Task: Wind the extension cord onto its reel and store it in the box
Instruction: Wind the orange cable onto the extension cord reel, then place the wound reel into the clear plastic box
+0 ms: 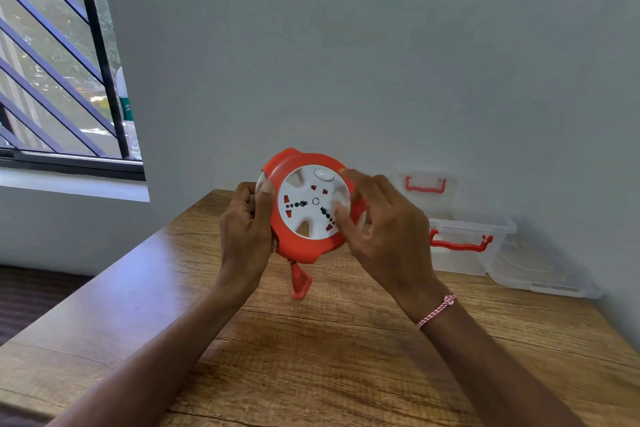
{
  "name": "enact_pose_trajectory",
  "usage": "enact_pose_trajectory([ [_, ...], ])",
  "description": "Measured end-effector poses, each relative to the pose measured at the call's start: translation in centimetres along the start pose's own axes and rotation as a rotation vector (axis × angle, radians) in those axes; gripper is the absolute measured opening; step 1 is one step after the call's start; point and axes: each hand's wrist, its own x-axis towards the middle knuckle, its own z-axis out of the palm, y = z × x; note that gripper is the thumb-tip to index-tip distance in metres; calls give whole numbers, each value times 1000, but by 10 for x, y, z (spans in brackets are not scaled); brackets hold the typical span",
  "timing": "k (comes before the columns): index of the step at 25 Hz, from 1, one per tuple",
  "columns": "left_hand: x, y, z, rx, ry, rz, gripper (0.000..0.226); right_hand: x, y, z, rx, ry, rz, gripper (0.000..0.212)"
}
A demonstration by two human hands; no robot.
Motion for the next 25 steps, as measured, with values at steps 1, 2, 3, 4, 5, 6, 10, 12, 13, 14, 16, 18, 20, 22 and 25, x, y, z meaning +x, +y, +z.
enact_pose_trajectory([
  [1,0,0,0,-19,6,-24,35,1,1,0,63,74,81,39],
  [2,1,-1,1,-34,10,-46,37,2,3,0,138,134,165,35],
  [3,1,-2,1,-44,14,-66,39,3,4,0,216,164,245,31],
  [4,1,-3,1,-52,19,-82,41,3,4,1,286,160,322,28],
  [5,1,-4,1,-60,22,-97,41,3,5,3,336,130,391,26],
  [6,1,-5,1,-66,22,-111,41,2,6,4,356,89,440,23],
  [10,2,-11,0,-113,2,-162,43,-1,12,9,341,-73,479,18],
  [12,2,-12,0,-180,-48,-188,44,-2,9,10,452,-173,536,21],
  [13,2,-11,0,-217,-75,-200,44,-2,7,9,554,-227,575,26],
  [14,1,-10,1,-259,-99,-218,46,-3,4,8,657,-279,609,31],
  [16,0,-7,2,-337,-136,-245,52,-6,-1,7,772,-362,638,36],
  [18,-3,-5,4,-383,-151,-252,49,-9,-7,8,788,-432,646,39],
  [20,-7,-5,6,-398,-152,-265,46,-15,-7,11,789,-472,664,55],
  [22,-11,-10,7,-393,-169,-267,45,-24,-4,19,862,-475,718,68],
  [25,-14,-14,9,-348,-216,-273,50,-35,-1,26,1062,-413,813,56],
])
